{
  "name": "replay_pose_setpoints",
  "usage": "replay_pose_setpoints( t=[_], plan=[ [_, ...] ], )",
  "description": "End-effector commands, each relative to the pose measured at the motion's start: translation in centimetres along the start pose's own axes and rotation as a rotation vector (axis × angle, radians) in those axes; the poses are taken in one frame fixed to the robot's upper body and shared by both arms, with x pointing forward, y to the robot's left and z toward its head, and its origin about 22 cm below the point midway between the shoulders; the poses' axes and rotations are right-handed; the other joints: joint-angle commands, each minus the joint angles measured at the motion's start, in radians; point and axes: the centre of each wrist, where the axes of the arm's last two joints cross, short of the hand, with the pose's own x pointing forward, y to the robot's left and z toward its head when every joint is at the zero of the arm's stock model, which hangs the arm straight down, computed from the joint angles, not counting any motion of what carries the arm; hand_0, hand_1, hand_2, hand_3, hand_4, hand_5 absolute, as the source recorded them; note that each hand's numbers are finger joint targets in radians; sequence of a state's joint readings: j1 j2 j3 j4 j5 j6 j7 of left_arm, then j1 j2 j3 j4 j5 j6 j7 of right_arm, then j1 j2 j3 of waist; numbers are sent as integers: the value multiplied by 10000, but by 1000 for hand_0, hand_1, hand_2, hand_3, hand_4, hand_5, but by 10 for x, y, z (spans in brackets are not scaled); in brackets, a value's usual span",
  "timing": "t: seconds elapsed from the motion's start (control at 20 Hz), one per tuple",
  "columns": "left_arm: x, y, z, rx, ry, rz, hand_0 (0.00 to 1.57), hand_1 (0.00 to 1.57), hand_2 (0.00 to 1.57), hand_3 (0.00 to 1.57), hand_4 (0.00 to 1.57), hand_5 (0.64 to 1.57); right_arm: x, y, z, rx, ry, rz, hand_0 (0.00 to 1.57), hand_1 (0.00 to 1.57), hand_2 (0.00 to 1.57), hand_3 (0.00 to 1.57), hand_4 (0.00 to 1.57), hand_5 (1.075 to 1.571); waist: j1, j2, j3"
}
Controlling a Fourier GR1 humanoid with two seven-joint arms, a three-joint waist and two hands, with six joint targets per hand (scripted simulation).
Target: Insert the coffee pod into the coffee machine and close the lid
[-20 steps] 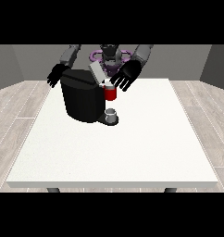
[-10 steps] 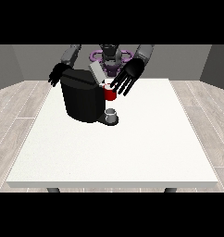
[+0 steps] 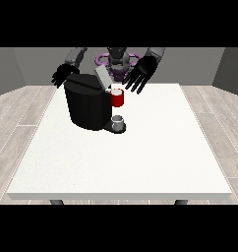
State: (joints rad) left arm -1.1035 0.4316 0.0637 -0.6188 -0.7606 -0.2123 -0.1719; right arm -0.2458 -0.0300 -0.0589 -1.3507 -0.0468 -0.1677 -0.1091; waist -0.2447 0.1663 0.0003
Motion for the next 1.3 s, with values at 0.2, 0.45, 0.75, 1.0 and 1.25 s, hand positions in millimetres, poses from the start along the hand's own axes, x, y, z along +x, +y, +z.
replay_pose_setpoints(
  t=[0.2, 0.45, 0.75, 1.0, 1.25],
  plan=[
    [-32, -47, 16, -88, 192, 3063, 0, 0, 0, 0, 0, 1571, -18, -25, 24, -536, 722, -71, 0, 0, 0, 0, 399, 1571, 784, -1463, -6],
    [-35, -115, 24, 149, 434, 6977, 0, 0, 0, 0, 261, 1571, -19, -28, 34, -7, 855, 650, 0, 0, 0, 0, 357, 1571, 1240, -2494, -25],
    [-62, -164, 58, 127, 819, 8624, 0, 0, 0, 0, 0, 1571, 5, -53, 23, 945, 990, 571, 0, 0, 0, 0, 257, 1571, 2084, -3662, -9],
    [-57, -209, 77, -232, 1153, 10077, 0, 0, 0, 0, 215, 1571, 27, -38, 6, 1005, 484, 774, 0, 0, 0, 0, 0, 1571, 2982, -4116, -6],
    [-49, -223, 85, -121, 698, 10428, 0, 0, 0, 0, 0, 1571, 58, -44, -18, 1875, 170, 1141, 0, 0, 0, 0, 0, 1571, 3384, -3529, -5]
  ],
)
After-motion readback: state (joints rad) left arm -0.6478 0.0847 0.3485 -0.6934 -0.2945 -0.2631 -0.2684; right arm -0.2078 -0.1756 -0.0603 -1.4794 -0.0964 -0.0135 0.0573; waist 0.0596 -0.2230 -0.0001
